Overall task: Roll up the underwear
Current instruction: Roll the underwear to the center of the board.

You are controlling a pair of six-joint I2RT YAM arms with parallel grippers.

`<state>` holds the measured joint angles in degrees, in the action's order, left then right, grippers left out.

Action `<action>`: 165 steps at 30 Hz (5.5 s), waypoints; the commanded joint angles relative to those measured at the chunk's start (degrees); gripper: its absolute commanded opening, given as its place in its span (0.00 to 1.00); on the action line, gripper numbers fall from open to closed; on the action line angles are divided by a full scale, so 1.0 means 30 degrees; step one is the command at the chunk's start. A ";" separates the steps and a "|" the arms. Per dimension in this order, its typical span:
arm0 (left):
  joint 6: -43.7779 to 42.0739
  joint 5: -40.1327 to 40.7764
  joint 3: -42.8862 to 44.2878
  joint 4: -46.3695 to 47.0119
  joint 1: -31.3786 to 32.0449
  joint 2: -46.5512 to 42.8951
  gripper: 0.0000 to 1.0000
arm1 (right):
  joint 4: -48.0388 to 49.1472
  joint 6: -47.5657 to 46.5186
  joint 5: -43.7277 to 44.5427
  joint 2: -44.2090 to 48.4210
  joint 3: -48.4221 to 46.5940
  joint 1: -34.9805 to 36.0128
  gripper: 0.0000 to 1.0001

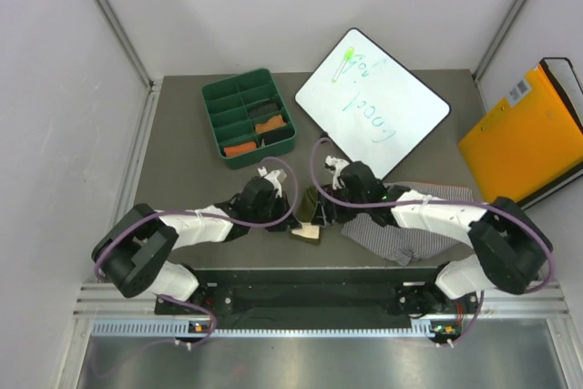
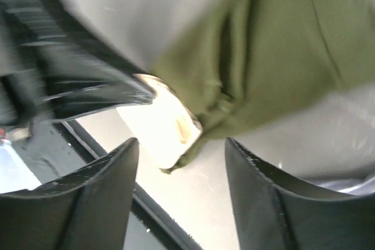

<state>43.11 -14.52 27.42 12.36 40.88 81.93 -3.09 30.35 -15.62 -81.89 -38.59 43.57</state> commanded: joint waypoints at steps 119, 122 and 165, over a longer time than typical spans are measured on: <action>0.1009 -0.0901 -0.2929 0.2735 -0.0415 0.1548 0.00 | 0.5243 0.2565 -0.7010 0.0490 0.3222 -0.2366 0.85; 0.1039 -0.0959 -0.2900 0.2765 -0.0415 0.1606 0.00 | 0.6741 0.2949 -0.7041 -0.0241 0.3634 -0.2307 0.85; 0.0395 -0.0257 -0.4480 0.3553 -0.0473 -0.2497 0.55 | 0.5981 0.3829 -0.4667 -0.4843 0.2433 -0.0901 0.00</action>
<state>44.16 -16.88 16.62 19.09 39.42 71.83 17.74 43.59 -33.93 -93.71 -30.94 39.99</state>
